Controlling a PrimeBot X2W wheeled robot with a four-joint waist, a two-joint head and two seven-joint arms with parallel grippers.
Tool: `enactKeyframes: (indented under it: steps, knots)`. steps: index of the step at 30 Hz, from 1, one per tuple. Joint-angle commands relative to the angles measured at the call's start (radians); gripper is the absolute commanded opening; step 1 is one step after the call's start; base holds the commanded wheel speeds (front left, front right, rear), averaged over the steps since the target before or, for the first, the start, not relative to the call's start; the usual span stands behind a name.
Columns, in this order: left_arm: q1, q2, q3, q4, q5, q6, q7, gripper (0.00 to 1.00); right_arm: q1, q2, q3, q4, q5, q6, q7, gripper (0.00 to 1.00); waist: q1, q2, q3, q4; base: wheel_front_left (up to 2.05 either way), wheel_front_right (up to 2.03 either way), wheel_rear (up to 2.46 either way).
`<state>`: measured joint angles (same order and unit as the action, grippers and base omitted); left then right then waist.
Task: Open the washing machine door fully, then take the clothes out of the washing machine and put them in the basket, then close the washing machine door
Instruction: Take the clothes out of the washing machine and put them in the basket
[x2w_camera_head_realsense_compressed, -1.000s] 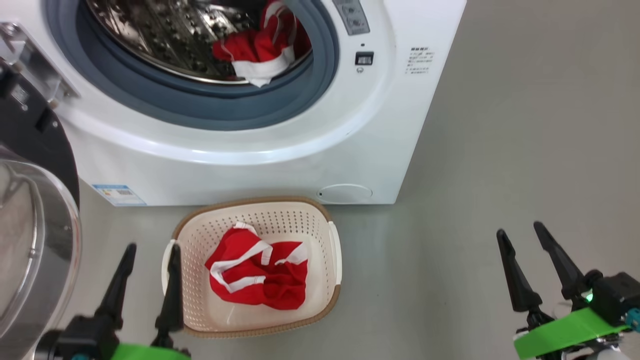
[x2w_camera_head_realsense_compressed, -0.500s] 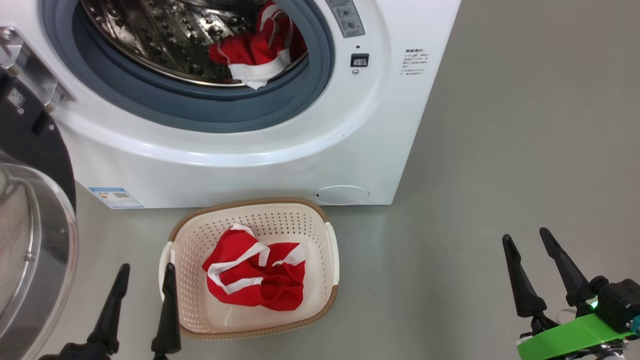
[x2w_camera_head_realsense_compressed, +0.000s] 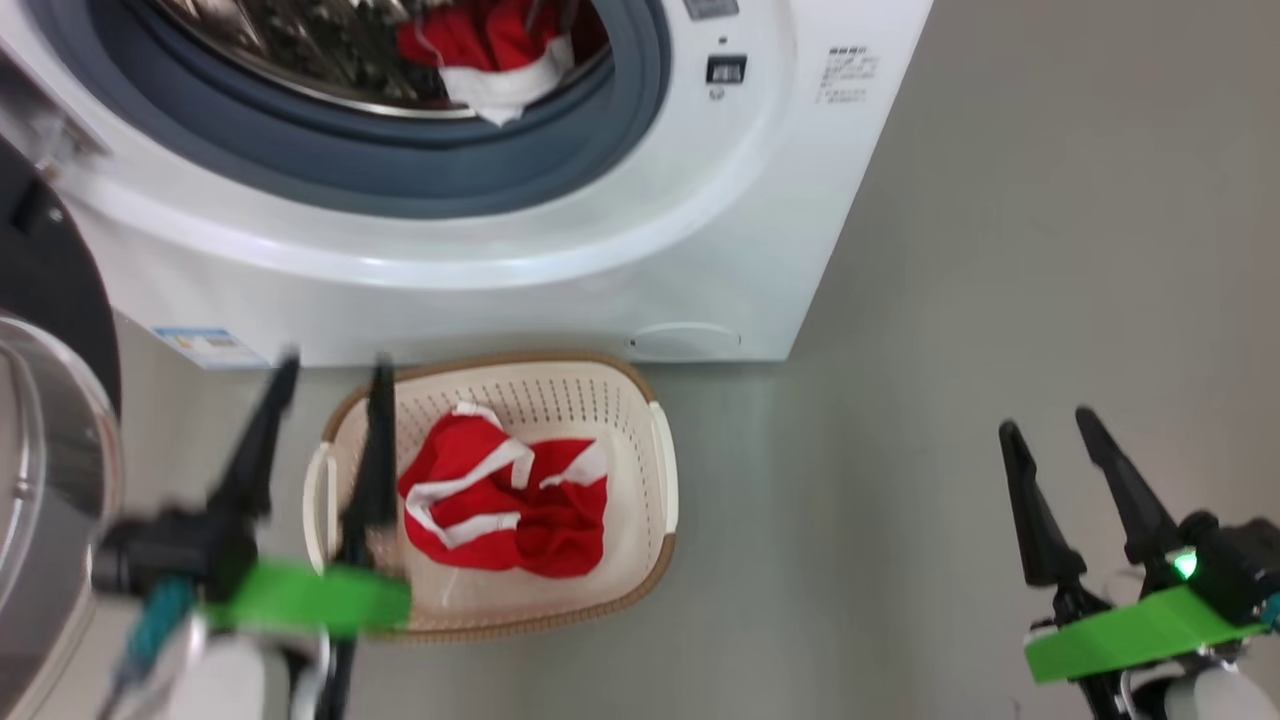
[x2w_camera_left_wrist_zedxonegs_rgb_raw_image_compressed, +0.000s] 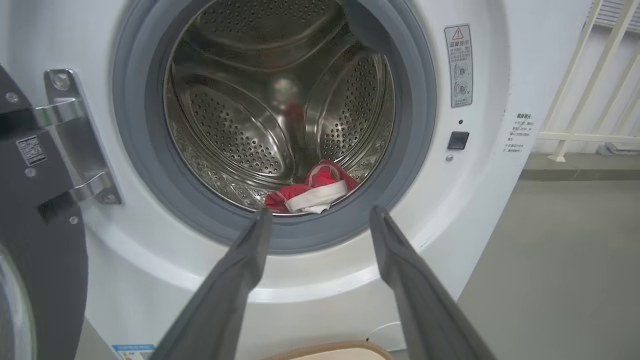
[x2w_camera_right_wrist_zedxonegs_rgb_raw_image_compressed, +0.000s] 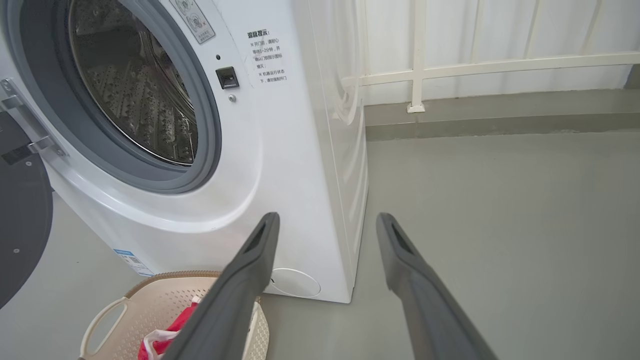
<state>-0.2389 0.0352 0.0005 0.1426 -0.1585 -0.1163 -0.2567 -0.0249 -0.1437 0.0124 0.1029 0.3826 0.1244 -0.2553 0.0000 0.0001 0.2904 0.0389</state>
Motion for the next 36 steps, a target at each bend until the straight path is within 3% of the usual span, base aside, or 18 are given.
enactKeyframes:
  steps: [1, 16, 22, 36]
  knots:
    - [-0.089, 0.021, 0.025, 0.008, 0.005, -0.008, -0.005, 1.0, -0.038, -0.007, 0.022, -0.029, 0.004, 0.006, -0.006, 1.0, 0.0, -0.0001, 0.063, -0.003, 0.0, 0.0, 0.0]
    - [-0.691, 0.128, -0.053, 0.456, -0.038, -0.014, -0.005, 1.0, -0.184, 0.036, 0.052, -0.042, 0.0, 0.006, -0.006, 1.0, 0.0, -0.0001, 0.3, -0.096, 0.0, 0.0, 0.0]
    - [-0.846, 0.175, -0.116, 0.629, -0.068, -0.014, -0.005, 1.0, -0.21, 0.056, 0.066, -0.043, 0.002, 0.006, -0.006, 1.0, 0.0, -0.0001, 0.353, -0.138, 0.0, 0.0, 0.0]
    - [-1.053, 0.269, -0.263, 0.816, -0.16, -0.014, -0.005, 1.0, -0.227, 0.078, 0.093, -0.045, 0.006, 0.006, -0.006, 1.0, 0.0, -0.0001, 0.413, -0.209, 0.0, 0.0, 0.0]
